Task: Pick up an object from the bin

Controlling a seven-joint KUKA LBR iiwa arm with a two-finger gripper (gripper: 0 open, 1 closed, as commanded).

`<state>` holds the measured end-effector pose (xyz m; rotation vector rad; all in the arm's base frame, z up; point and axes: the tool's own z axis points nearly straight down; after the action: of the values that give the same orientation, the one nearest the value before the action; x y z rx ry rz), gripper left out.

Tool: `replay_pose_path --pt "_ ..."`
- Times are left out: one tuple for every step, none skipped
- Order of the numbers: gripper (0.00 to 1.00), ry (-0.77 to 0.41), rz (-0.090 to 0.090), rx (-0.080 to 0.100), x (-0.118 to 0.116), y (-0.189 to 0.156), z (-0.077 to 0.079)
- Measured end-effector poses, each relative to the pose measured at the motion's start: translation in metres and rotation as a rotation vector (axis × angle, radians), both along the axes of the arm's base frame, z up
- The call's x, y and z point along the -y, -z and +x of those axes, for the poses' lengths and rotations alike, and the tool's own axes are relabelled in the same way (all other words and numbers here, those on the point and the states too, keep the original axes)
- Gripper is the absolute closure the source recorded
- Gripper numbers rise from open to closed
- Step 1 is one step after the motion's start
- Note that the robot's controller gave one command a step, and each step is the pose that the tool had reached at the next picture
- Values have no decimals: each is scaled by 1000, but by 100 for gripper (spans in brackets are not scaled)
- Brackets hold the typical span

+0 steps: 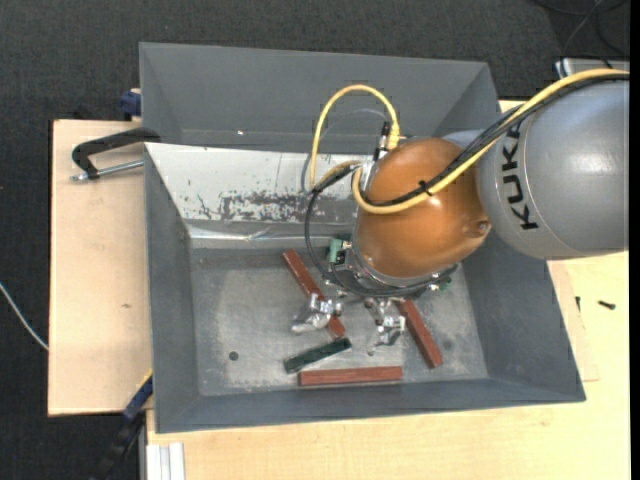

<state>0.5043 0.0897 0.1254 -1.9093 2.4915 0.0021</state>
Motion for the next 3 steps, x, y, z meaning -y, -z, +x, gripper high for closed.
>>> replay_pose_path --pt "100 -93 -4 2 -7 32 7" --pt "0 -101 5 13 -11 35 9" --pt "0 -98 0 1 -8 40 6"
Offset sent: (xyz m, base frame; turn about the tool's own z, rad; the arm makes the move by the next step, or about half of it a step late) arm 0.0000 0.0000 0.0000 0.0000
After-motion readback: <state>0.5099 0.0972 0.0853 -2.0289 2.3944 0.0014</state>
